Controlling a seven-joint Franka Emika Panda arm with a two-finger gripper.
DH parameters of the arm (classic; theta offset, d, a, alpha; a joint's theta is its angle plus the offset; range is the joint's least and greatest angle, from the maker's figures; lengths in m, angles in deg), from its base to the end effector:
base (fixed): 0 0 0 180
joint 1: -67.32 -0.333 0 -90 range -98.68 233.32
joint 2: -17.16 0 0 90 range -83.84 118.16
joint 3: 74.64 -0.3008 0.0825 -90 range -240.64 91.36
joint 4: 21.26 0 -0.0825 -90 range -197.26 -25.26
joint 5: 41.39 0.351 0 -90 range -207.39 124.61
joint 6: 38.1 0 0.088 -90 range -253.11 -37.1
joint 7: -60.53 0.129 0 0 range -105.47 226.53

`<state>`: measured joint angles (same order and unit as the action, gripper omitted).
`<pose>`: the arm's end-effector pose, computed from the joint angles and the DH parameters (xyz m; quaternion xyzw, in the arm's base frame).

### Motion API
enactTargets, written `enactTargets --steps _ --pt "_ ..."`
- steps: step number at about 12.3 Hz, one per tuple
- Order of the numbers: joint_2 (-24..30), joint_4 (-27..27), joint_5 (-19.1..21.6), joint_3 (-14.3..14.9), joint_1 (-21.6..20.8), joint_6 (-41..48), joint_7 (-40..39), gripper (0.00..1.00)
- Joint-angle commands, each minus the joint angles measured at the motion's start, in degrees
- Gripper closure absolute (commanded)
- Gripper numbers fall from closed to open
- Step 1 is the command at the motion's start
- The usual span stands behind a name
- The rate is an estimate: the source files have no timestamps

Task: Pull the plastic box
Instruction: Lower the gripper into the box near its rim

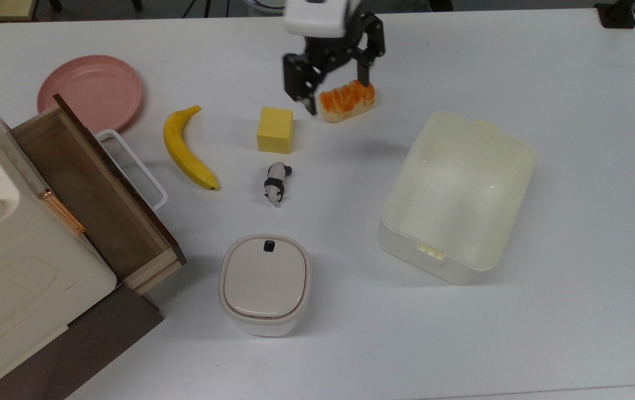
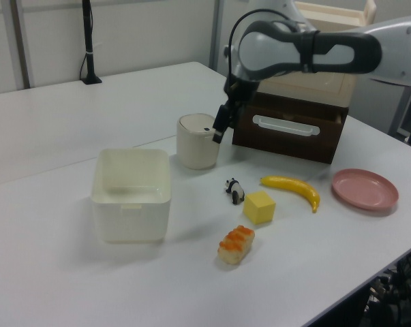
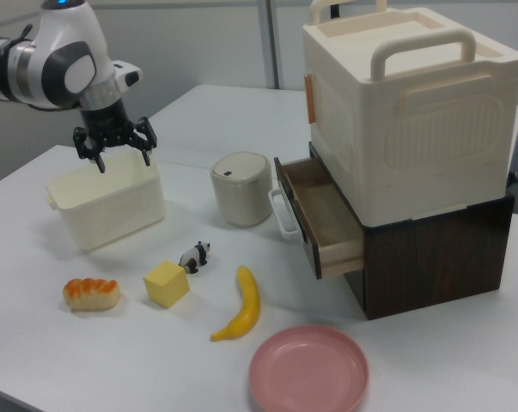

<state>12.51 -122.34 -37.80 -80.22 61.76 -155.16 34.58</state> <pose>0.5669 0.1149 0.5016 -0.9467 -0.3049 -0.1023 0.0201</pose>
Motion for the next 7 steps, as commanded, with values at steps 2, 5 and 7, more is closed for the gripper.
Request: enactTargets --steps 2,5,7 --pt "-8.5 3.9 -0.7 -6.3 -0.1 -9.7 -7.0 0.0" --pt "-11.3 5.1 -3.3 -10.3 -0.1 -10.9 -11.7 0.0" --pt "-11.5 4.9 -4.6 -11.5 -0.1 -10.8 -20.4 0.0"
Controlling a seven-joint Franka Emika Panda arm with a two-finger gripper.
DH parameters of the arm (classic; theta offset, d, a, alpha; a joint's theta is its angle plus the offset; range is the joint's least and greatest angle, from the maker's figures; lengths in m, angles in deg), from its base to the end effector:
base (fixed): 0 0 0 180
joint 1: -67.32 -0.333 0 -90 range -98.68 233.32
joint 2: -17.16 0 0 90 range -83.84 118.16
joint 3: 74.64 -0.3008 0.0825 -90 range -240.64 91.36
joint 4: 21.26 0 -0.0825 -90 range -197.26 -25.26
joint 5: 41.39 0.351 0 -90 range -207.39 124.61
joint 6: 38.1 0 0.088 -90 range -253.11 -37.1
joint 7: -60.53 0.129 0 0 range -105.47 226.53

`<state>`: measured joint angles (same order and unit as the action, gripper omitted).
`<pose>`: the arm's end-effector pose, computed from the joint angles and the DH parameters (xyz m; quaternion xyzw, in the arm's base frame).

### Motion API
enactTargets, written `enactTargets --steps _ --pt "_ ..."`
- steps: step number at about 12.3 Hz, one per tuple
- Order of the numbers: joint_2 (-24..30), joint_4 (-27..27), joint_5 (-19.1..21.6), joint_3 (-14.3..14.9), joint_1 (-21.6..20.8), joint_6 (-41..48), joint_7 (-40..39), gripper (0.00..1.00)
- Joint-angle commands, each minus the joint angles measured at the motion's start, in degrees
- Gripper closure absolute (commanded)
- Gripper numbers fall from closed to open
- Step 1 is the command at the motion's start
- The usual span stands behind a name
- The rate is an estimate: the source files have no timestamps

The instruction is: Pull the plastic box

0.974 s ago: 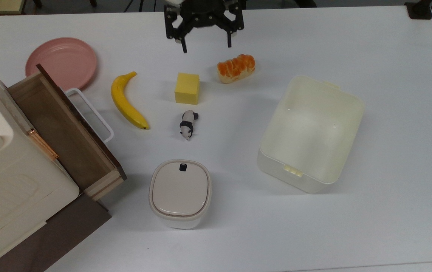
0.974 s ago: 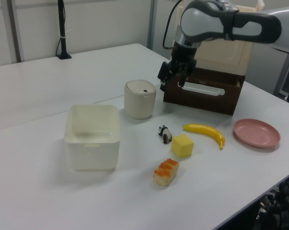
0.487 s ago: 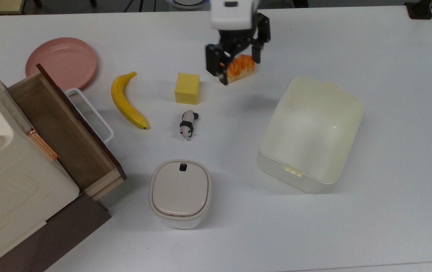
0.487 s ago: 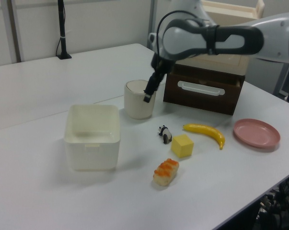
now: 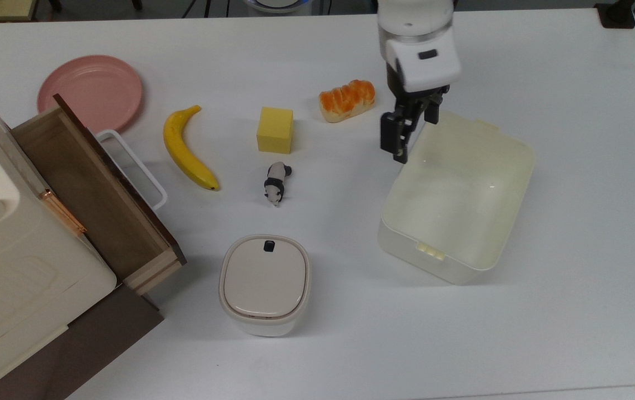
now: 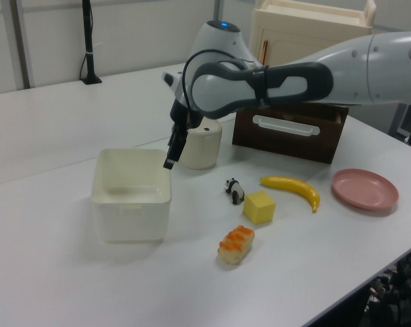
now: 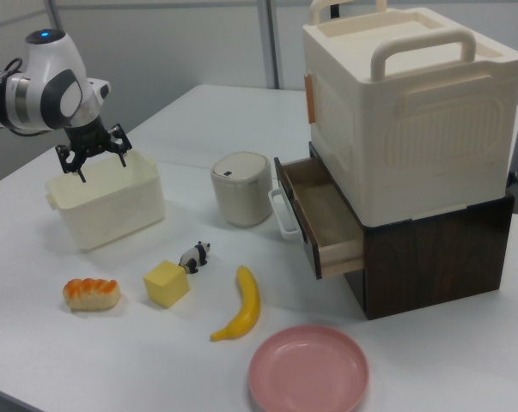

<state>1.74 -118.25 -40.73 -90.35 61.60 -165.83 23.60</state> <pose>0.5945 0.2186 0.4482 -0.8700 -0.4716 -0.1422 0.0210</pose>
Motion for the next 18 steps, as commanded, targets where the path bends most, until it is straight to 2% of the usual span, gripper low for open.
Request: enactTargets --steps 1,10,15,18 --pt "-1.6 0.8 -1.6 -1.3 0.0 -0.2 -10.4 0.0" --pt "-4.5 -0.1 -3.0 -1.4 -1.1 -0.2 -10.6 0.0" --pt "-2.6 -3.1 -4.3 -1.2 -0.3 1.4 -10.5 0.0" --pt "-0.5 -4.1 -5.2 -0.7 0.1 5.7 -10.5 0.0"
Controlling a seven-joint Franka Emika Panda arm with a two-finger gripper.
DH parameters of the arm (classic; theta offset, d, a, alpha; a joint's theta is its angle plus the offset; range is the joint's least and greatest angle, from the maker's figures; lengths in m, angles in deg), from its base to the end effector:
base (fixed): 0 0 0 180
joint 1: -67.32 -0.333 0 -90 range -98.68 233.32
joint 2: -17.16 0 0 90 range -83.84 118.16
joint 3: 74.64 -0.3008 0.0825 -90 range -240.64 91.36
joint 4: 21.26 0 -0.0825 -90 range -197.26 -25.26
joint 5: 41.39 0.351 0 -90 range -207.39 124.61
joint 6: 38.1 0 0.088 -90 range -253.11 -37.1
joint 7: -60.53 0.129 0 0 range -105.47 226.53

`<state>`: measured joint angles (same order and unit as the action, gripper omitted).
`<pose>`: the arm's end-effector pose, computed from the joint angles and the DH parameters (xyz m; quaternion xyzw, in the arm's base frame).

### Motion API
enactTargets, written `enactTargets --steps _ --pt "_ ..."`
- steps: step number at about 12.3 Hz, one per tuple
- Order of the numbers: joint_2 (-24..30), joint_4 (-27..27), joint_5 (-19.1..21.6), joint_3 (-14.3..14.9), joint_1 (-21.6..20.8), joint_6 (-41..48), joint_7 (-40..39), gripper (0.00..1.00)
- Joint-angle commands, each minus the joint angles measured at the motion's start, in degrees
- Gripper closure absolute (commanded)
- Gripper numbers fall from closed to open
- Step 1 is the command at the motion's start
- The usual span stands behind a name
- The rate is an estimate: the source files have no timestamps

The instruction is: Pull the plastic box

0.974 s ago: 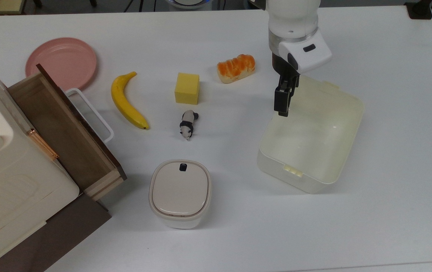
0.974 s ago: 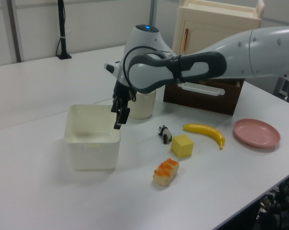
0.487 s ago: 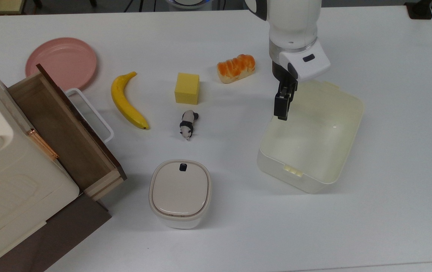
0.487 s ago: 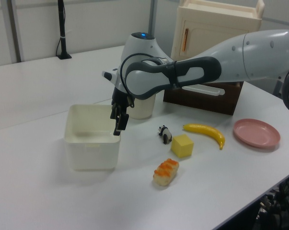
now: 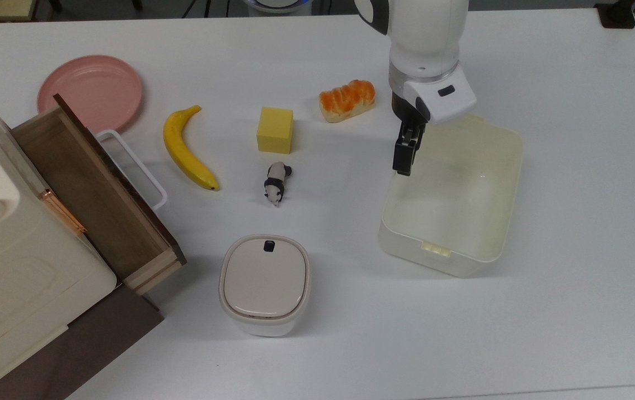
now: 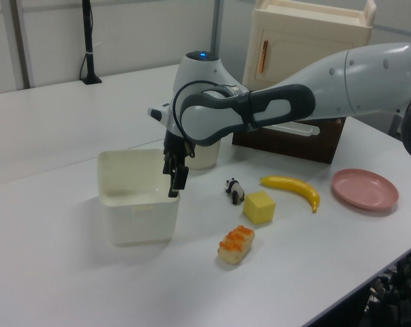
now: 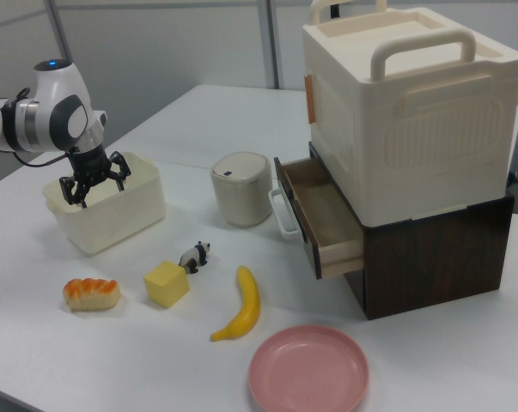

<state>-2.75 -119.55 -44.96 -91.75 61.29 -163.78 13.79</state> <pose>0.5883 0.2303 0.3866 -0.8149 -0.5745 -0.0763 0.0074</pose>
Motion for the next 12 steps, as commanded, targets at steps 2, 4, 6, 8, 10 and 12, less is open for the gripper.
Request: enactTargets --steps 2,4,6,8,10,12 --pt "5.0 -2.9 -1.8 0.8 0.8 5.8 -0.6 0.0" --pt "5.4 -2.9 -2.0 1.5 1.0 7.9 -0.5 0.0" --pt "6.5 -4.4 -3.0 1.7 1.0 8.5 -0.5 0.0" --pt "8.5 -6.1 -4.2 3.0 1.0 9.9 -0.5 0.0" --pt "10.2 -6.7 -4.6 4.2 0.9 12.2 -0.7 0.0" --pt "12.5 -8.5 -6.1 5.2 0.9 13.3 -0.7 0.0"
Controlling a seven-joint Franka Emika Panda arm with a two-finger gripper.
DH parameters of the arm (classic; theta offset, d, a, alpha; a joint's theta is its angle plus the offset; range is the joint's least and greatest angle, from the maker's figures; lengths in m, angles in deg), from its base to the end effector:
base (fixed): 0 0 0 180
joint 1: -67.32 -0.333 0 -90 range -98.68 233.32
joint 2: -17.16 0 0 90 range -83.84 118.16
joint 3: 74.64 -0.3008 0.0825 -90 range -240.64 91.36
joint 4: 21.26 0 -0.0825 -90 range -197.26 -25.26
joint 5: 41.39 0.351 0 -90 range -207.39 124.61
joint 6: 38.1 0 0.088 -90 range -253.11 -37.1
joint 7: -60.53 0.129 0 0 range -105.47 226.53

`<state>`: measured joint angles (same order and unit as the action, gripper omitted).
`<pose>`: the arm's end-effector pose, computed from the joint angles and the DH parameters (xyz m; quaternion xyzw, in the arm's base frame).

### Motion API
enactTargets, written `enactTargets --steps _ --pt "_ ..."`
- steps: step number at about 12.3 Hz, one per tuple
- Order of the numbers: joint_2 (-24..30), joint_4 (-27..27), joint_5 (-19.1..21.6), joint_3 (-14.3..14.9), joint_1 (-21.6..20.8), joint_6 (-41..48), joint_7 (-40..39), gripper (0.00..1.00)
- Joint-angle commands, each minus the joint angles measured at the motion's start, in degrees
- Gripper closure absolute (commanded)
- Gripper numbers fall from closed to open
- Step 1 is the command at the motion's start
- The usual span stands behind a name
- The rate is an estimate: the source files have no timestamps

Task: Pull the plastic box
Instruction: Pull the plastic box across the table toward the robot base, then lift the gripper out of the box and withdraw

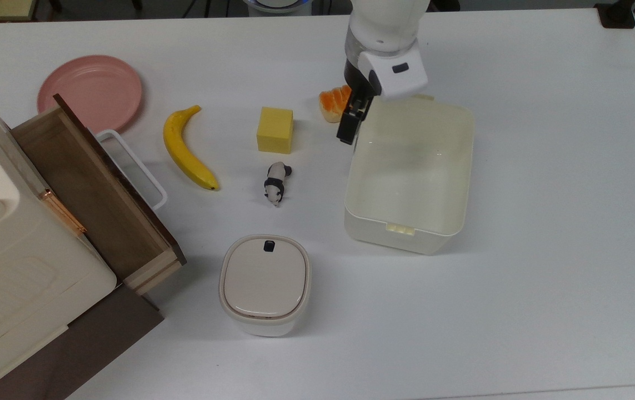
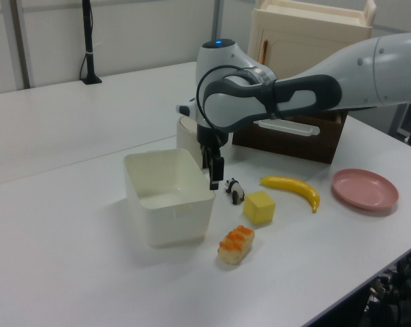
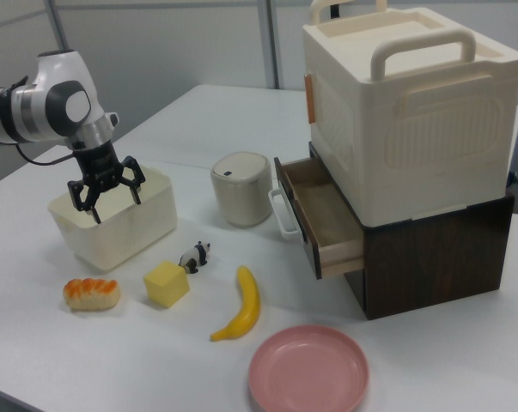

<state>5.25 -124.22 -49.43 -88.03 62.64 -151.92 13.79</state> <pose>0.5583 0.1632 0.4102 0.8291 0.5576 -0.0155 0.0374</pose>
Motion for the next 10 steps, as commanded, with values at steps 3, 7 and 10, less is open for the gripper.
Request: enactTargets --steps 3,7,10 --pt "5.0 -4.1 -1.7 2.0 -0.5 2.4 -0.3 0.0" --pt "8.6 -3.3 -1.8 4.1 -0.5 5.4 -0.4 0.0" --pt "13.6 -1.8 -2.7 7.5 -0.1 14.6 -0.2 0.0"
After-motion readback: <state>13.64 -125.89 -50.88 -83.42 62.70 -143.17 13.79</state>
